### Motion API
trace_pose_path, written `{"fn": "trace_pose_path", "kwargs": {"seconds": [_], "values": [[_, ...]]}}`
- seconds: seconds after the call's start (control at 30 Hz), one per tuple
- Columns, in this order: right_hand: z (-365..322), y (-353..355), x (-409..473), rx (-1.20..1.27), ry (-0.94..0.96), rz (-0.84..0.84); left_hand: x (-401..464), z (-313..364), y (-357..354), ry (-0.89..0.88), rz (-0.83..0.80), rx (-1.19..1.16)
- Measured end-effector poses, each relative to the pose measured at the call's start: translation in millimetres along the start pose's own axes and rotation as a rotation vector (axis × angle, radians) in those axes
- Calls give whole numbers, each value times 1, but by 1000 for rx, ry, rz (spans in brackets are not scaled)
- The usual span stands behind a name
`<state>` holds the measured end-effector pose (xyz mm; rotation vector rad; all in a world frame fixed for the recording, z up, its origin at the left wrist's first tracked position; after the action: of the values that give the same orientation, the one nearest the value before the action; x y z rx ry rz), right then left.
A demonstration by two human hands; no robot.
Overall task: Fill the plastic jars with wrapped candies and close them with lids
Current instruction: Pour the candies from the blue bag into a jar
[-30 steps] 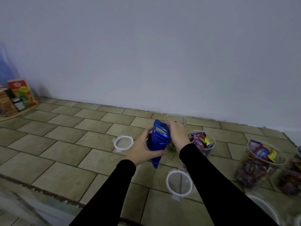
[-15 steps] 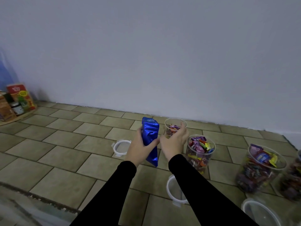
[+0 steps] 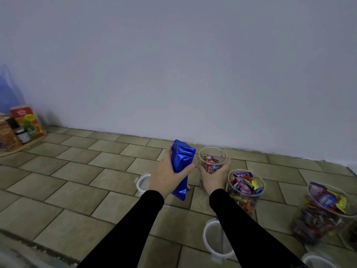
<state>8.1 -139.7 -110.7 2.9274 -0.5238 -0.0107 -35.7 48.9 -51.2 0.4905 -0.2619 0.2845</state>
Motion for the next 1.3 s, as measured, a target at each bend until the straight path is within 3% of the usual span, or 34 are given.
{"fn": "trace_pose_path", "kwargs": {"seconds": [0.2,0.33,0.7,1.3], "values": [[-3,0,2,-186,64,-13,24,7,5,-69,28,230],[-7,0,2,-267,97,-63,38,31,-3,-204,16,616],[-8,-7,4,-302,107,-168,47,77,-43,-406,-185,1187],[6,-22,13,-21,65,-288,34,104,-82,-611,-268,1440]]}}
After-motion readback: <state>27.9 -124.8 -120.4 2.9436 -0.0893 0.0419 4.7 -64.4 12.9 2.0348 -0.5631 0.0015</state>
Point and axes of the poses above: each hand's wrist, its own x-axis towards the middle knuckle, its own y-axis out of the back of the hand, z = x × y, the point moved 10 cm from there along x, towards the middle knuckle, and after that the axes turned 10 degrees about -x, right-handed, at the moved point
